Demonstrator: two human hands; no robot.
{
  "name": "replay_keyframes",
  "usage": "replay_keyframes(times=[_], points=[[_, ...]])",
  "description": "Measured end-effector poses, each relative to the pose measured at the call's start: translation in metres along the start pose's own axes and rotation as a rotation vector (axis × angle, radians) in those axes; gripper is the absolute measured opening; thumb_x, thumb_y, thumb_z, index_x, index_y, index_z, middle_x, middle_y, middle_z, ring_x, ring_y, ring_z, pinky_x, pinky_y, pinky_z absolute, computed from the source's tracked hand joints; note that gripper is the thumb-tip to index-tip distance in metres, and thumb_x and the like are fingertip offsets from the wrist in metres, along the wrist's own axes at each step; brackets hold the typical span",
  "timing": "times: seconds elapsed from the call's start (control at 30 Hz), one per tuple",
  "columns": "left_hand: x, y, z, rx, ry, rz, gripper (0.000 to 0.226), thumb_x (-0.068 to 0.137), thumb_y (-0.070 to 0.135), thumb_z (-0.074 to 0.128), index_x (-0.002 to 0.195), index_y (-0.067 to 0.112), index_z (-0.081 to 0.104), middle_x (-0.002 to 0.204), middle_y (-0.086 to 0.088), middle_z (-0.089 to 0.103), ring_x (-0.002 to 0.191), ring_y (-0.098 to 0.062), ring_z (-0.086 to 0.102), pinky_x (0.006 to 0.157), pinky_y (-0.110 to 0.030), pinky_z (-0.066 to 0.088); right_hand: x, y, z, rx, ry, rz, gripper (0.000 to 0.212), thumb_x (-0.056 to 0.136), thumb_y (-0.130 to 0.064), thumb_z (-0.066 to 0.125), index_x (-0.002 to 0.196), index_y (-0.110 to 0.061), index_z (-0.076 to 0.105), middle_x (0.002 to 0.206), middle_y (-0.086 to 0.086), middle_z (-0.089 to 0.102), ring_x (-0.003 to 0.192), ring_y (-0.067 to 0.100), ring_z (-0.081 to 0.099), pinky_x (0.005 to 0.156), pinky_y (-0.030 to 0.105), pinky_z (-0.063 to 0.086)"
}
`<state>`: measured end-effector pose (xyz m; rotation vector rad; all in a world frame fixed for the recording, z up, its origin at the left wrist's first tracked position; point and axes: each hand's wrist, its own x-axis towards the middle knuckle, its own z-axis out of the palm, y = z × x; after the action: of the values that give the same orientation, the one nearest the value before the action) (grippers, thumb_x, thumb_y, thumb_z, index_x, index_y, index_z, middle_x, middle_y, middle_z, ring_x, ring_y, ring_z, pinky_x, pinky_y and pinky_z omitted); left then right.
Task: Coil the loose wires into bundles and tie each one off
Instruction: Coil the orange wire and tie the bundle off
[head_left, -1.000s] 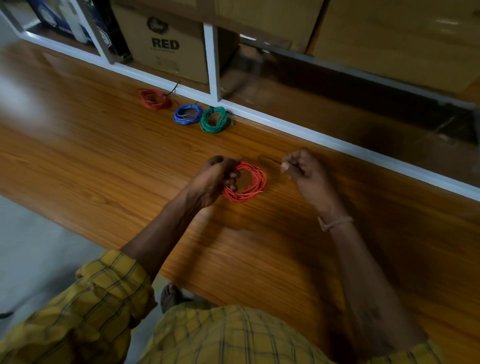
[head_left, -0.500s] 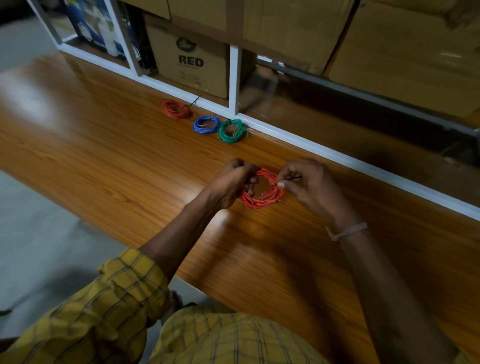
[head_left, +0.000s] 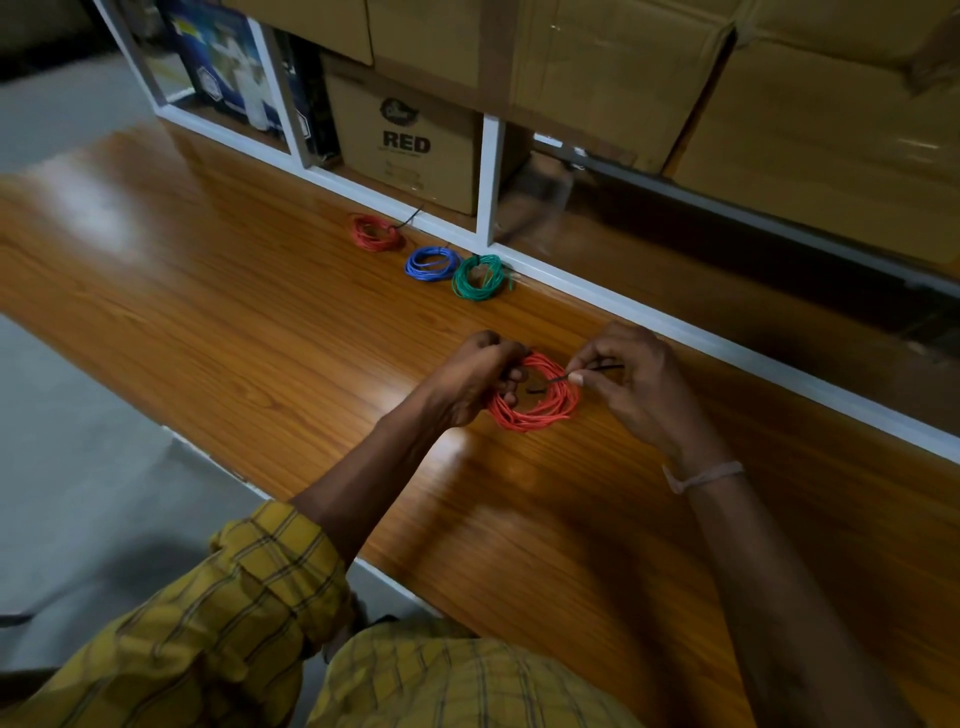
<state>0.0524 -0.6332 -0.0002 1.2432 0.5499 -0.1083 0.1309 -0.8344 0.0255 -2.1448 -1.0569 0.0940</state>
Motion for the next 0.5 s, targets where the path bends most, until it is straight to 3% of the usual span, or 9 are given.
replay_keyframes(times=[0.1,0.23,0.37,0.5], points=[[-0.002,0.001,0.003,0.001,-0.004,-0.002,0.011,0.108,0.014,0.056,0.115,0.006,0.053,0.069,-0.003,0.054,0.054,-0.012,0.049,0.045,-0.024,0.05,-0.001,0.002,0.011,-0.106,0.045,-0.017,0.01,0.083,-0.02,0.079,0.083,-0.026,0.071,0.089,-0.013,0.062,0.096,0.018,0.057,0.084,0.05,0.047],[-0.002,0.002,0.004,-0.016,-0.016,-0.008,0.01,0.109,0.015,0.056,0.113,0.006,0.055,0.069,-0.002,0.054,0.052,-0.011,0.047,0.046,-0.023,0.051,-0.004,-0.007,0.022,-0.329,0.114,-0.054,0.009,0.085,-0.018,0.076,0.088,-0.024,0.07,0.093,-0.007,0.063,0.099,0.021,0.054,0.084,0.038,0.033],[-0.003,0.001,0.009,-0.084,-0.079,-0.059,0.025,0.111,0.017,0.048,0.092,0.01,0.062,0.062,0.003,0.042,0.046,-0.008,0.035,0.048,-0.023,0.044,-0.012,-0.013,0.031,-0.558,0.208,-0.174,0.003,0.091,-0.019,0.068,0.093,-0.019,0.07,0.094,0.0,0.064,0.094,0.024,0.054,0.081,0.039,0.036],[-0.006,0.002,0.007,-0.118,-0.155,-0.136,0.026,0.111,0.018,0.041,0.093,0.013,0.058,0.061,0.006,0.036,0.044,-0.005,0.028,0.056,-0.023,0.038,-0.018,-0.01,0.035,-0.618,0.276,-0.233,0.007,0.096,-0.02,0.065,0.097,-0.016,0.071,0.096,0.004,0.065,0.094,0.027,0.057,0.081,0.042,0.039]])
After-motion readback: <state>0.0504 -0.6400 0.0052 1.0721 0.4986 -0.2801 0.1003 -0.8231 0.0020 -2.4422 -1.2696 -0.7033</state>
